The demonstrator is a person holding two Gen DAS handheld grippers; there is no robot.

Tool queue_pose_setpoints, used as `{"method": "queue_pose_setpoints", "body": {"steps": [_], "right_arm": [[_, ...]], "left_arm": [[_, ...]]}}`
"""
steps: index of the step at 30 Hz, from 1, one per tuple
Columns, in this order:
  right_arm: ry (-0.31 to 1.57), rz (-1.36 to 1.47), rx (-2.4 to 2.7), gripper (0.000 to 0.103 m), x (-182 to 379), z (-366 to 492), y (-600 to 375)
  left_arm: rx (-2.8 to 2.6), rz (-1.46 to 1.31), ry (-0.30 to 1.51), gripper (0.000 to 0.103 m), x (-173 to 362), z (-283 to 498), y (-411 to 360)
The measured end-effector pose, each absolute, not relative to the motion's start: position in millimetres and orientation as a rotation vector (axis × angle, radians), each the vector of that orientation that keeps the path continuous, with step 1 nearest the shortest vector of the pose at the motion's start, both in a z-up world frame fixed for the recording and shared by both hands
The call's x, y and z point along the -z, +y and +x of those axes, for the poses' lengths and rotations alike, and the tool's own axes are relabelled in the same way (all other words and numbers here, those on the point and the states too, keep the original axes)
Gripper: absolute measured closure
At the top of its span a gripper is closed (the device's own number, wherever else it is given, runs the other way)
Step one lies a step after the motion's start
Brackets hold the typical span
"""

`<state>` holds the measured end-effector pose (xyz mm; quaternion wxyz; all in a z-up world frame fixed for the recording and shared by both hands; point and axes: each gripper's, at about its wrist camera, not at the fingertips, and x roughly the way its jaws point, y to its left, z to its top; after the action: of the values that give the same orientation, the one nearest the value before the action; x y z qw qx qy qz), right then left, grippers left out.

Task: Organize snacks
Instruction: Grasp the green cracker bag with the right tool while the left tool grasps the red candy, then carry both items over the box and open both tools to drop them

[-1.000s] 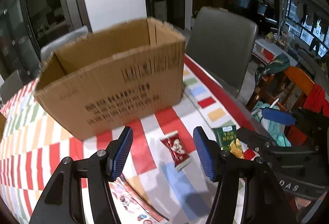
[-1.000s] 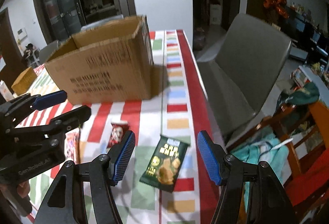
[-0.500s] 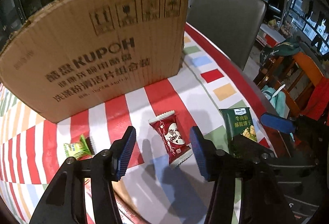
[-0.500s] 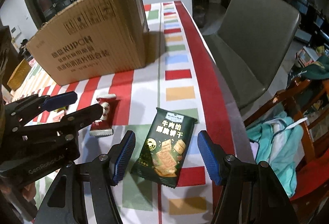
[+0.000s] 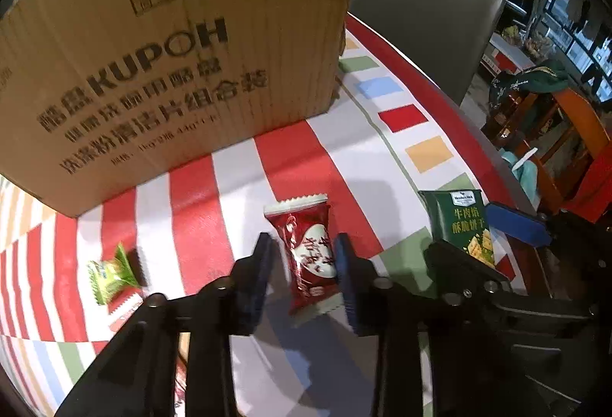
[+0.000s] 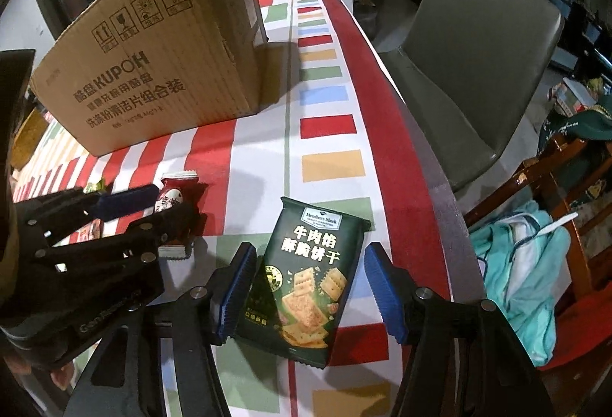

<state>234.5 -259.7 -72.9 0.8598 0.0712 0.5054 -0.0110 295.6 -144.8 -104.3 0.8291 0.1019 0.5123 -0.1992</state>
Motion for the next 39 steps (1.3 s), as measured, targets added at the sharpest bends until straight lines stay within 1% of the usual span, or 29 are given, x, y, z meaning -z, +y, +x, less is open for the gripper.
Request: {"method": "queue_pose_setpoints", "body": {"steps": [1,4,7,14,19,28,39], "right_arm": [[1.059,0.140,0.024,0.046,73,235,-258],[1.052,0.106,0.032,0.054,73,237,-254],[1.047,0.105,0.034,0.056,73,237,-255],[1.031,0.122,0.003,0.057,66,232,-254],[0.993,0.111,-0.028,0.057,51,227,-246],[0.895,0.086,-0.074,0.057,9,219,-232],[0.759,0.063,-0.134,0.057,-43,210,-213]], "left_arm": [[0.424,0.222,1.085,0.081,104,294,-145],[0.435,0.207,1.087,0.081,103,292,-143],[0.431,0.182,1.092,0.081,102,290,-138],[0.413,0.136,1.059,0.081,87,280,-121],[0.408,0.101,1.024,0.081,72,270,-111],[0.363,0.051,0.944,0.081,39,255,-88],[0.318,0.044,0.806,0.081,-19,236,-58]]}}
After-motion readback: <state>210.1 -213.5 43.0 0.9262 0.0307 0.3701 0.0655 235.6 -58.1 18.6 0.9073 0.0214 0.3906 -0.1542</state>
